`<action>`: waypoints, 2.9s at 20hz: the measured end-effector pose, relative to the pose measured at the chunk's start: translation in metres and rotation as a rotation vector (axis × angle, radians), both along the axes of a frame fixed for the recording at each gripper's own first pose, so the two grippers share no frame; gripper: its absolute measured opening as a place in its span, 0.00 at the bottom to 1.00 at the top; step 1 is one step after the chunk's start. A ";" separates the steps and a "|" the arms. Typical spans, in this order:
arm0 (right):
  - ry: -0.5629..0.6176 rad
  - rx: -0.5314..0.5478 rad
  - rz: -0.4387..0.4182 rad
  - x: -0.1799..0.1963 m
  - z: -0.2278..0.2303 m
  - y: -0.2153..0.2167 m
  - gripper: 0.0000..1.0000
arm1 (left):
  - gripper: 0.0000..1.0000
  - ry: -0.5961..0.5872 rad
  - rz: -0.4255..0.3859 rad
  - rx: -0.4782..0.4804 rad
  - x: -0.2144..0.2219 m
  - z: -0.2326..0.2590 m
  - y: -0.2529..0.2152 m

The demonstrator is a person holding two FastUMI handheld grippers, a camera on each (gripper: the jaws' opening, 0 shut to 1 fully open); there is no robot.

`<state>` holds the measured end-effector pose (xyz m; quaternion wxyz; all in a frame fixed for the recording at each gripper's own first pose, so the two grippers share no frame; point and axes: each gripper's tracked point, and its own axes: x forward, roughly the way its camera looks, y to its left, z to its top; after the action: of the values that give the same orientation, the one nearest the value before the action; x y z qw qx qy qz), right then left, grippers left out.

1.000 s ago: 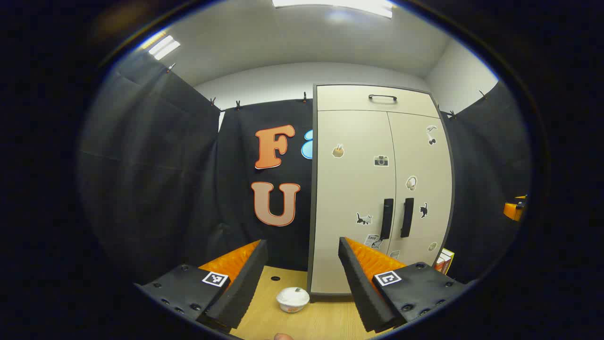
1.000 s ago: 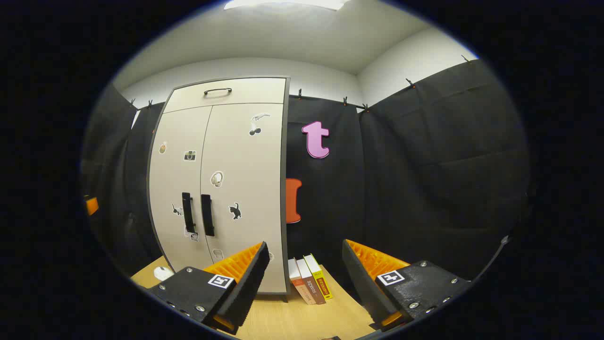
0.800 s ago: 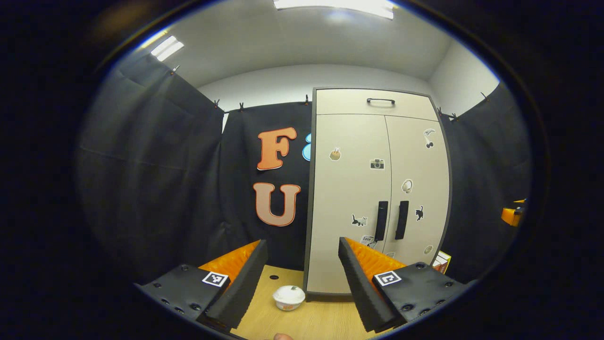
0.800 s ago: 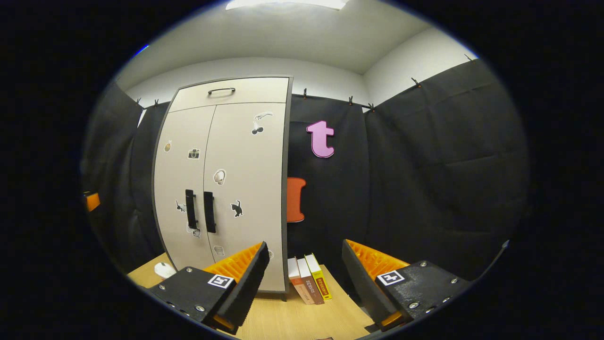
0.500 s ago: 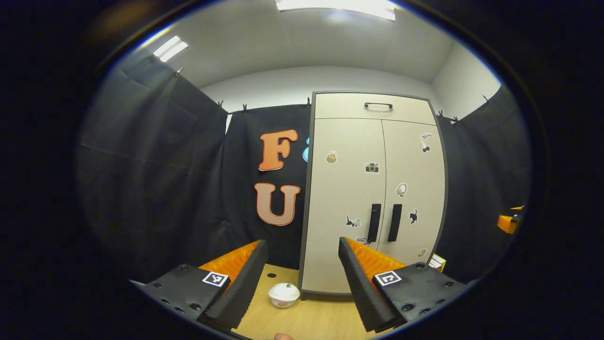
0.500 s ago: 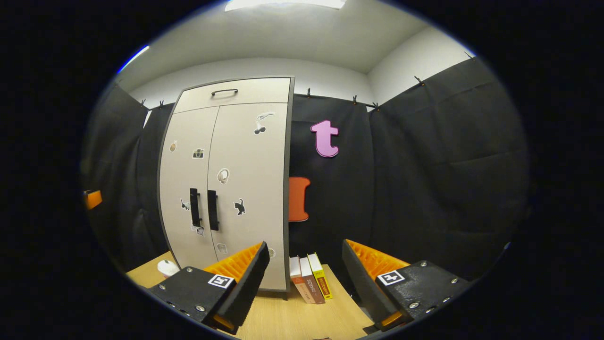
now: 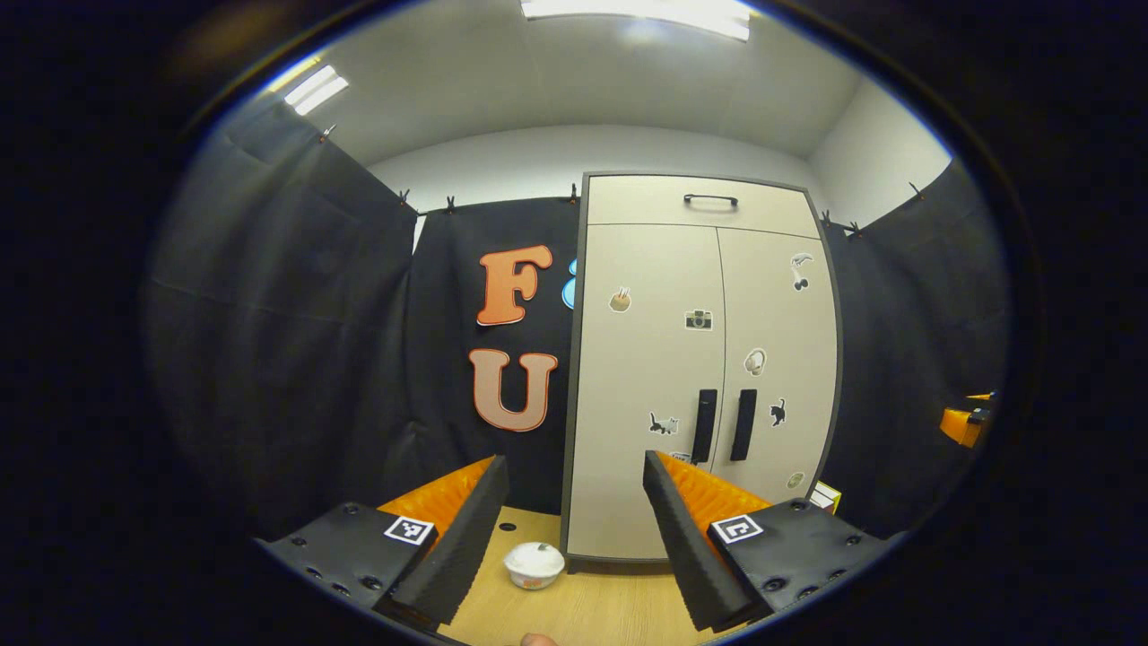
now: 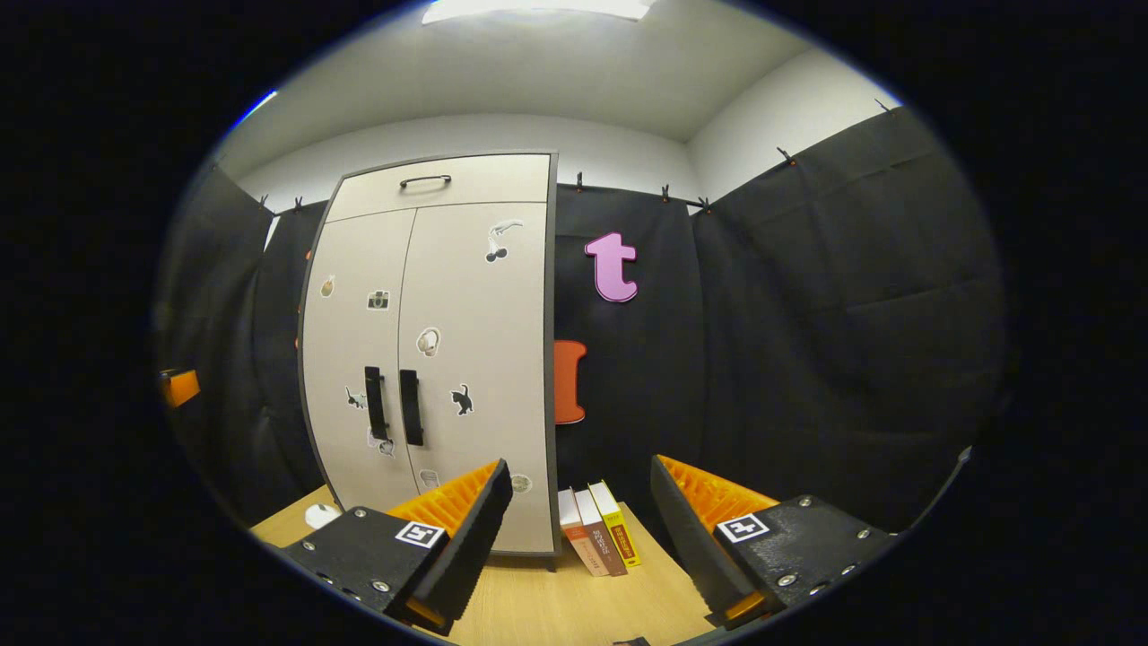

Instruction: Open the right door of the double-door shoe cabinet with the right hand, and open the left door with the left hand.

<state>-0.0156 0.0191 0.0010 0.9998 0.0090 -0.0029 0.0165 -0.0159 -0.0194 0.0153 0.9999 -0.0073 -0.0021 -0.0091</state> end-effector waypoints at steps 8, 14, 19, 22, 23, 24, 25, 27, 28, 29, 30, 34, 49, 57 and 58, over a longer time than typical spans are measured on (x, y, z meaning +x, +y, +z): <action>0.024 0.012 0.064 0.030 -0.009 0.086 0.95 | 0.96 0.012 -0.016 -0.008 0.007 -0.009 0.030; 0.034 0.024 0.095 0.069 -0.012 0.146 0.95 | 0.96 0.026 -0.001 0.002 0.009 -0.018 0.061; 0.026 -0.007 0.105 0.109 -0.010 0.190 0.95 | 0.96 0.034 0.028 0.009 0.016 -0.025 0.089; 0.023 -0.024 0.110 0.132 -0.010 0.212 0.95 | 0.96 0.040 0.042 0.003 0.018 -0.029 0.104; 0.029 -0.027 0.113 0.140 -0.012 0.219 0.95 | 0.96 0.041 0.048 0.004 0.019 -0.029 0.109; 0.031 -0.033 0.116 0.147 -0.014 0.226 0.95 | 0.96 0.042 0.056 0.007 0.021 -0.031 0.113; 0.035 -0.042 0.116 0.156 -0.016 0.232 0.95 | 0.96 0.044 0.065 0.008 0.023 -0.032 0.118; 0.048 -0.053 0.120 0.171 -0.022 0.242 0.94 | 0.98 0.051 0.075 0.006 0.023 -0.036 0.124; 0.052 -0.053 0.124 0.179 -0.023 0.247 0.95 | 0.96 0.054 0.082 0.004 0.024 -0.037 0.128; 0.063 -0.049 0.125 0.187 -0.027 0.251 0.95 | 0.96 0.054 0.088 0.003 0.025 -0.038 0.131; 0.082 -0.050 0.120 0.194 -0.032 0.254 0.95 | 0.96 0.056 0.093 0.005 0.026 -0.039 0.133; 0.115 -0.047 0.108 0.221 -0.044 0.263 0.91 | 0.96 0.053 0.119 0.013 0.029 -0.041 0.145; 0.196 0.008 0.126 0.274 -0.070 0.281 0.37 | 0.96 0.068 0.139 0.014 0.038 -0.046 0.152; 0.182 0.025 0.144 0.258 -0.068 0.276 0.13 | 0.96 0.060 0.136 0.005 0.022 -0.040 0.151; 0.183 0.034 0.152 0.253 -0.068 0.275 0.10 | 0.97 0.058 0.134 0.003 0.018 -0.039 0.150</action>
<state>0.2373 0.2941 -0.0668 0.9915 0.0274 0.0889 0.0911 0.0022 0.1304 -0.0234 0.9980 -0.0058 0.0264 0.0579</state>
